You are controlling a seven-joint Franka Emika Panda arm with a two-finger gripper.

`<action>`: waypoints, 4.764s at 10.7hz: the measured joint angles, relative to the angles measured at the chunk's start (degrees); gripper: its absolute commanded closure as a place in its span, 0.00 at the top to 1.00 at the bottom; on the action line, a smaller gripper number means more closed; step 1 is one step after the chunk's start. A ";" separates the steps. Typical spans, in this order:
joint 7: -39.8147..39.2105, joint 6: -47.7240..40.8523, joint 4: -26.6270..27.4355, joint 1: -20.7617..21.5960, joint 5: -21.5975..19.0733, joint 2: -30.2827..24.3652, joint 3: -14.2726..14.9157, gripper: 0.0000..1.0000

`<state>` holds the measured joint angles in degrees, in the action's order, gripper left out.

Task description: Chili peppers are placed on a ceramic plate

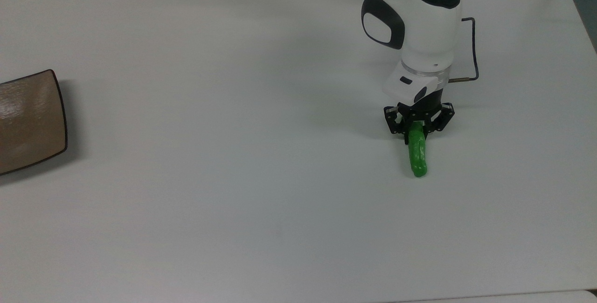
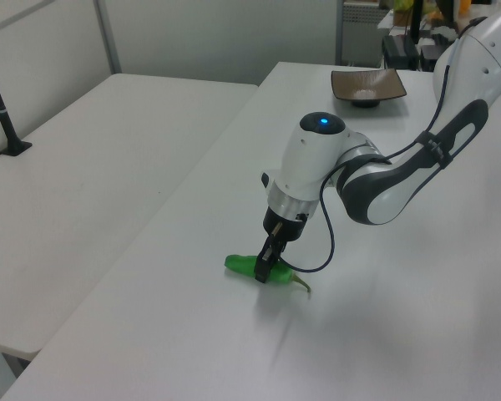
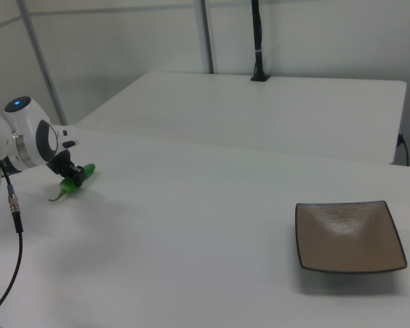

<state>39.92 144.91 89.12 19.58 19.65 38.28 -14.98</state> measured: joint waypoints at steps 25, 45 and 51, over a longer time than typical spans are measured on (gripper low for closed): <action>-71.68 -18.59 -8.74 -26.25 -50.51 -7.44 39.06 0.07; -52.44 -37.70 -8.78 -26.40 -34.00 -15.37 23.31 1.00; -43.67 -45.07 -1.27 -24.52 -20.54 -25.57 8.50 1.00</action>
<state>-3.76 99.84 87.85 -4.94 -0.90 12.72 -6.48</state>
